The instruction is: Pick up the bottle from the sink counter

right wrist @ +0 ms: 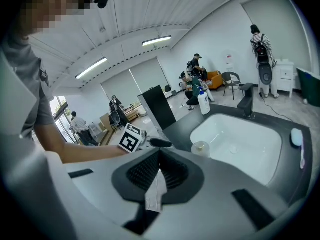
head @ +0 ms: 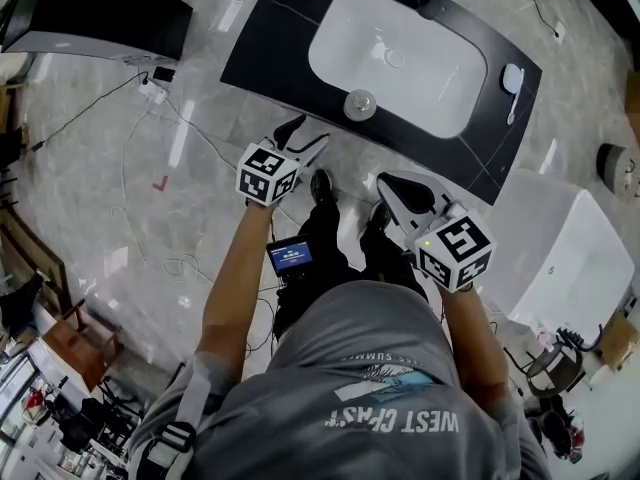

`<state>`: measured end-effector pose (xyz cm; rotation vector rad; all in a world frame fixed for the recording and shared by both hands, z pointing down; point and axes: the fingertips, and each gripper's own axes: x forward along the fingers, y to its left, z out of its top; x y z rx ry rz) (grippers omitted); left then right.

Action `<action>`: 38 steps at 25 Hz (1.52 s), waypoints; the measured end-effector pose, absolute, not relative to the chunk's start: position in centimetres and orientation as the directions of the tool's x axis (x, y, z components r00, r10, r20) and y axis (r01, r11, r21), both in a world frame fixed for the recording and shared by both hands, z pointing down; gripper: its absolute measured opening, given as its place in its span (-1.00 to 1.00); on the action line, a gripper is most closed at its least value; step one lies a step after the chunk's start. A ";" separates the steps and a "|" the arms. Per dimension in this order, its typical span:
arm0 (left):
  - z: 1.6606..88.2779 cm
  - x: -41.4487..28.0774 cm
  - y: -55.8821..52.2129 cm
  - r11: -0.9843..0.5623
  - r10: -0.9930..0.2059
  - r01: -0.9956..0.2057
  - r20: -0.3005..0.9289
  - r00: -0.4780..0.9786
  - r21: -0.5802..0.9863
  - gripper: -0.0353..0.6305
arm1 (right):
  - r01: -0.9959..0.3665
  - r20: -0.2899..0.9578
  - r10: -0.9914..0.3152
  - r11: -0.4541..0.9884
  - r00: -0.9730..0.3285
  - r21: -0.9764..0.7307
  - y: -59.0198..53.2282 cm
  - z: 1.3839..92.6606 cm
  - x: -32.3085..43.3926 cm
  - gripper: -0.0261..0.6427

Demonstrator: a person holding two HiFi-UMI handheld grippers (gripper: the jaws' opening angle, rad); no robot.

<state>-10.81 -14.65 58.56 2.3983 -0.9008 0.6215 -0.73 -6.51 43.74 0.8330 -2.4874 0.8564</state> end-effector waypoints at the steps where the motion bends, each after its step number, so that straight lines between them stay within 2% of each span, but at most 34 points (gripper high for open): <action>1: 58.7 -10.9 -14.7 -0.654 -0.473 -0.700 0.567 0.674 0.288 -0.12 | -0.641 0.520 -0.405 0.633 -0.752 -0.433 -6.4 44.0 -0.7 -0.91; 38: 61.8 -12.7 -17.6 -0.615 -0.573 -0.760 0.544 0.613 0.208 -0.12 | -0.638 0.575 -0.314 0.552 -0.755 -0.536 -5.5 49.0 -1.4 -0.91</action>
